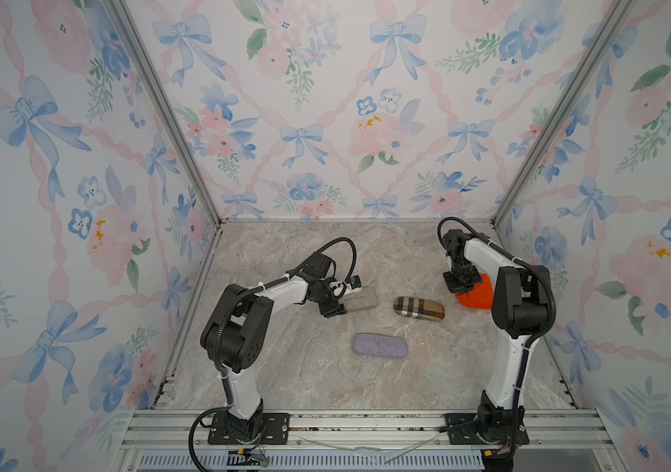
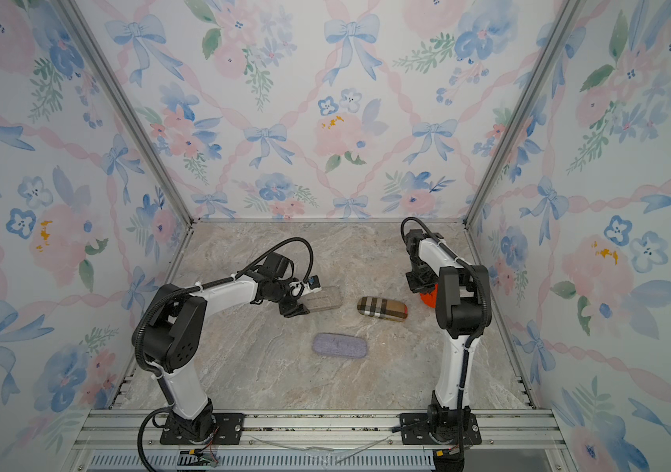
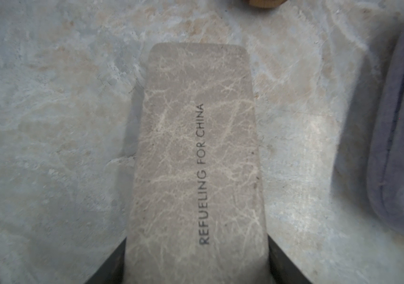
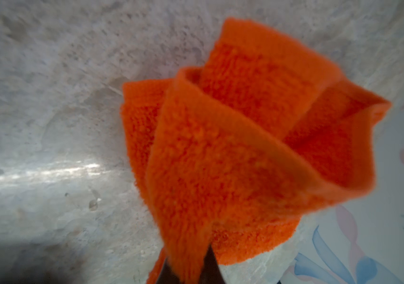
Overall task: Wipe the eyeglass case
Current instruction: Place the cleaning item at the center of the board.
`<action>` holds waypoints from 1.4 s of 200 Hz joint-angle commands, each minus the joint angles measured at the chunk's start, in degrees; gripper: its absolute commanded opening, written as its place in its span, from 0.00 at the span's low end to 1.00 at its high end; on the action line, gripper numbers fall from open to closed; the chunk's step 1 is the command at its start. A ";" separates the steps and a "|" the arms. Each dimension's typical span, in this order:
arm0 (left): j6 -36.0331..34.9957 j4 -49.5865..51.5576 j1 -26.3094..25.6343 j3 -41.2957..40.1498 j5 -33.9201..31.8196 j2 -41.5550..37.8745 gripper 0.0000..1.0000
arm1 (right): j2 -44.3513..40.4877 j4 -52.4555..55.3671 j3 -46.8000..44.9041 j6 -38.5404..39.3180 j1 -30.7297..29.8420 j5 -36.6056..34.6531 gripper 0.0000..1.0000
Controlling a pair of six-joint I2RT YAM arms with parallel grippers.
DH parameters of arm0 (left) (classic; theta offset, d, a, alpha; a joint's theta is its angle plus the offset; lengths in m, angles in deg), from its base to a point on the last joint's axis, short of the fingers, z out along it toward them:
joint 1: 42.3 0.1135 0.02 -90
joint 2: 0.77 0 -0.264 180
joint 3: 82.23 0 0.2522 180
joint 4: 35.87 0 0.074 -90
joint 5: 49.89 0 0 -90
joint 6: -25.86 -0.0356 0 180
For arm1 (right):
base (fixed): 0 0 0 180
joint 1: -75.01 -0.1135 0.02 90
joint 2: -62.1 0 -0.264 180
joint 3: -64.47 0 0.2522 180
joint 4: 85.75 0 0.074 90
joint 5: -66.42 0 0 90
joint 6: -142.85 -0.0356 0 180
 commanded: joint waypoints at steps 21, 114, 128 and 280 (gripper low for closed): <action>-0.82 0.58 -0.53 0.53 -0.85 1.79 0.23 | -2.64 -5.03 -5.31 -1.10 -1.43 5.49 0.16; -0.35 5.37 -1.18 3.52 -0.07 5.42 0.97 | -11.76 -9.39 -8.99 -1.87 -0.93 10.59 0.59; -0.28 5.41 -1.42 3.50 -0.73 5.21 0.98 | -12.11 -10.05 -8.99 -2.01 -0.87 11.41 0.60; 3.85 8.49 -2.94 7.81 -2.28 -5.44 0.98 | -17.23 -5.51 -5.89 -3.11 1.20 19.58 0.67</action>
